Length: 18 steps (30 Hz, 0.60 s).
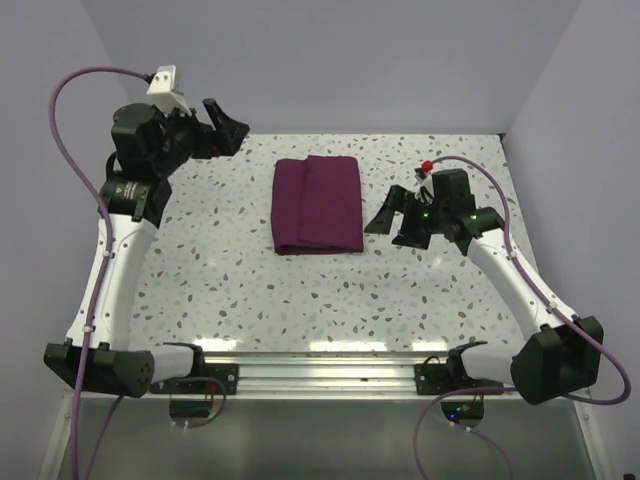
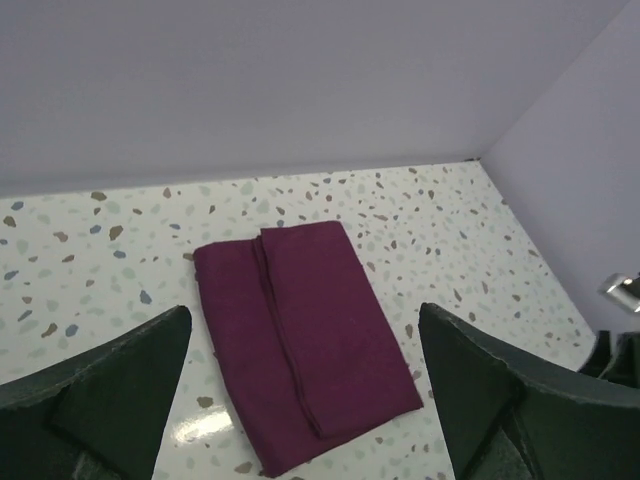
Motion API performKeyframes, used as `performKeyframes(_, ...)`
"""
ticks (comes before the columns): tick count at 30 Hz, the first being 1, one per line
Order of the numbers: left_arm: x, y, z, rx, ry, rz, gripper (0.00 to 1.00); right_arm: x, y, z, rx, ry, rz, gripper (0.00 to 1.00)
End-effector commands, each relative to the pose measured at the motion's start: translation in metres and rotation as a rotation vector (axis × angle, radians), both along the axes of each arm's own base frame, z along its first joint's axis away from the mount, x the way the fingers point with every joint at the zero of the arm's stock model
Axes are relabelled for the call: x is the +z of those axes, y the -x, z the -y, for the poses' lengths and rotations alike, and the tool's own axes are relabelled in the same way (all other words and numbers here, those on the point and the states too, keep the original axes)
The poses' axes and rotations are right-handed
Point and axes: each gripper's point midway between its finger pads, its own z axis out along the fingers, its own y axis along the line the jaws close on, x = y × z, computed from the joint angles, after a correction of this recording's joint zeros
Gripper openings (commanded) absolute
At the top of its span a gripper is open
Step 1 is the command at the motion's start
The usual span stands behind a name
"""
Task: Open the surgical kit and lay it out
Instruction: Open the surgical kit at the center of the board.
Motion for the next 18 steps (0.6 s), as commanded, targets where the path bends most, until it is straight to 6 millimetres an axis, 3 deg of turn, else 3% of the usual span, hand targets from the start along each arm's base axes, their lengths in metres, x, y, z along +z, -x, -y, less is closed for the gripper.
performKeyframes(1, 0.056, 0.036, 0.004, 0.006, 0.141, 0.008, 1.00, 0.036, 0.005, -0.022, 0.073, -0.134, 0.022, 0.99)
performKeyframes(2, 0.059, 0.036, 0.009, -0.014, 0.180, 0.058, 1.00, 0.047, 0.005, -0.031, 0.088, -0.206, 0.019, 0.98)
performKeyframes(3, -0.010, 0.047, 0.020, -0.053, 0.244, -0.079, 1.00, 0.051, 0.003, -0.037, 0.103, -0.241, 0.015, 0.98)
performKeyframes(4, -0.042, 0.052, 0.025, -0.067, 0.310, -0.127, 1.00, 0.056, 0.000, -0.040, 0.107, -0.268, 0.024, 0.98)
performKeyframes(5, -0.046, 0.053, 0.031, -0.123, 0.390, -0.078, 1.00, 0.061, -0.006, -0.044, 0.097, -0.281, 0.041, 0.99)
performKeyframes(6, -0.094, 0.065, 0.041, -0.184, 0.481, -0.241, 1.00, 0.055, -0.010, -0.043, 0.088, -0.257, 0.024, 0.99)
performKeyframes(7, -0.105, 0.068, 0.045, -0.200, 0.488, -0.271, 1.00, 0.070, -0.020, -0.044, 0.089, -0.216, 0.064, 0.98)
performKeyframes(8, -0.114, 0.079, 0.054, -0.203, 0.476, -0.308, 1.00, 0.051, -0.012, -0.039, 0.111, -0.043, 0.037, 0.98)
performKeyframes(9, -0.124, 0.073, 0.042, -0.103, 0.408, -0.289, 1.00, 0.077, -0.022, -0.042, 0.121, 0.030, 0.116, 0.98)
performKeyframes(10, -0.125, 0.075, 0.039, -0.073, 0.371, -0.283, 1.00, 0.057, -0.028, -0.048, 0.148, 0.126, 0.074, 0.98)
performKeyframes(11, -0.141, 0.082, 0.032, -0.029, 0.319, -0.352, 1.00, 0.049, -0.015, -0.059, 0.222, 0.217, 0.058, 0.98)
performKeyframes(12, -0.132, 0.075, 0.017, 0.033, 0.225, -0.316, 1.00, 0.058, -0.029, -0.061, 0.195, 0.286, 0.101, 0.97)
performKeyframes(14, -0.149, 0.082, 0.002, 0.102, 0.127, -0.415, 0.99, 0.027, -0.034, -0.071, 0.220, 0.402, 0.005, 0.93)
performKeyframes(15, -0.143, 0.079, -0.003, 0.112, 0.081, -0.405, 0.98, 0.023, -0.031, -0.082, 0.245, 0.439, 0.003, 0.92)
performKeyframes(16, -0.144, 0.081, -0.006, 0.124, 0.065, -0.418, 0.94, 0.014, -0.044, -0.092, 0.241, 0.492, 0.004, 0.90)
performKeyframes(17, -0.147, 0.085, -0.009, 0.137, 0.054, -0.441, 0.94, 0.007, -0.036, -0.102, 0.276, 0.530, -0.012, 0.89)
performKeyframes(18, -0.143, 0.088, -0.011, 0.146, 0.054, -0.425, 0.94, 0.013, -0.040, -0.112, 0.277, 0.540, 0.013, 0.89)
